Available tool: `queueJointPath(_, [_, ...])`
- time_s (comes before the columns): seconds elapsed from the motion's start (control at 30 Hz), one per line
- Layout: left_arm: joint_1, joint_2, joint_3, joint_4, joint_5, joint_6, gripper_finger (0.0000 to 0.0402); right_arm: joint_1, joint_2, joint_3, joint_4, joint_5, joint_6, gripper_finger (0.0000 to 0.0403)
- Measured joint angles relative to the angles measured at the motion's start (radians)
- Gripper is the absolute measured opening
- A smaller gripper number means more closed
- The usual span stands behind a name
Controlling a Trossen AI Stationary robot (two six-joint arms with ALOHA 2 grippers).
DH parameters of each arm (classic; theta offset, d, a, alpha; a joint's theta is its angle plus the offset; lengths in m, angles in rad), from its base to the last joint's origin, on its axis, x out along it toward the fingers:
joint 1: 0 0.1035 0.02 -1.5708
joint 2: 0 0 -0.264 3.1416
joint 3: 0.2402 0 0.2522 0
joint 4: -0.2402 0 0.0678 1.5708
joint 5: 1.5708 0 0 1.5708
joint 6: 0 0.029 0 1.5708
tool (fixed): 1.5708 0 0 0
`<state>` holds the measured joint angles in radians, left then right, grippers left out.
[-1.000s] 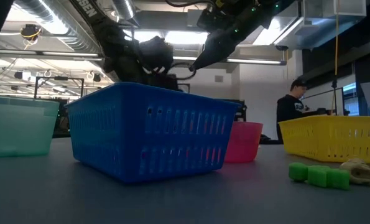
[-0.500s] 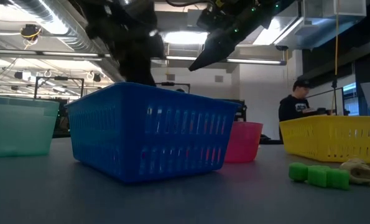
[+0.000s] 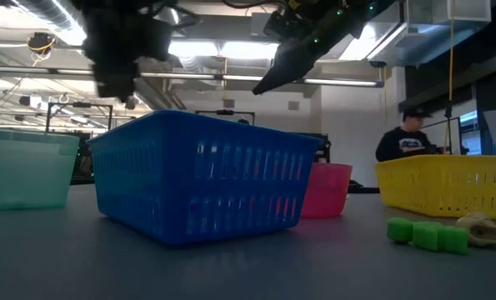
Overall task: Sort Halloween decoration
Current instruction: Put the white bone toy into the green bin, then put the violet spider toy into the yellow bin
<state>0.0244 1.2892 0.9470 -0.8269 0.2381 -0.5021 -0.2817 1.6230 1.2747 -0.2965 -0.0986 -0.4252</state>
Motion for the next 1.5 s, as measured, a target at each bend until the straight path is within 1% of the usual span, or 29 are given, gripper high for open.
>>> queueJointPath(0.1, [-0.06, 0.001, 0.0, -0.077, -0.022, -0.055, 0.0004, 0.0, 0.0, 0.0, 0.0, 0.0, 0.0, 0.0174])
queueJointPath(0.23, [-0.126, 0.001, 0.0, -0.13, -0.048, -0.13, 0.0004, 0.0, 0.0, 0.0, -0.002, 0.0, 0.0, 0.0174])
queueJointPath(0.43, [-0.214, 0.009, 0.0, -0.17, -0.103, -0.203, 0.0004, 0.0, 0.0, 0.0, -0.012, 0.0, 0.0, 0.0174])
queueJointPath(0.6, [-0.263, 0.009, 0.0, -0.196, -0.125, -0.223, 0.0011, 0.0, 0.0, 0.0, -0.021, 0.0, 0.0, 0.0174])
queueJointPath(0.7, [-0.279, 0.009, 0.0, -0.23, -0.126, -0.244, 0.0026, 0.0, 0.0, 0.0, -0.021, 0.0, 0.0, 0.0174])
queueJointPath(0.8, [-0.282, 0.008, 0.0, -0.253, -0.126, -0.307, 0.0048, 0.0, 0.0, 0.0, -0.021, 0.0, 0.0, 0.0174])
queueJointPath(0.9, [-0.282, 0.008, 0.0, -0.265, -0.126, -0.384, 0.0074, 0.0, 0.0, 0.0, -0.021, 0.0, 0.0, 0.0174])
queueJointPath(1.03, [-0.282, 0.008, 0.0, -0.264, -0.135, -0.406, 0.0113, 0.0, 0.0, 0.0, -0.021, 0.0, 0.0, 0.0174])
queueJointPath(1.17, [-0.281, 0.008, 0.0, -0.249, -0.212, -0.414, 0.0149, 0.0, 0.0, 0.0, -0.021, 0.0, 0.0, 0.0174])
queueJointPath(1.3, [-0.265, 0.008, 0.0, -0.194, -0.295, -0.413, 0.0177, 0.0, 0.0, 0.0, -0.022, 0.0, 0.001, 0.0174])
queueJointPath(1.4, [-0.247, 0.008, 0.0, -0.144, -0.342, -0.396, 0.0189, 0.0, 0.0, 0.0, -0.028, 0.0, 0.001, 0.0174])
queueJointPath(1.5, [-0.232, 0.008, 0.0, -0.096, -0.366, -0.343, 0.0193, 0.0, 0.0, 0.0, -0.031, 0.0, -0.012, 0.0174])
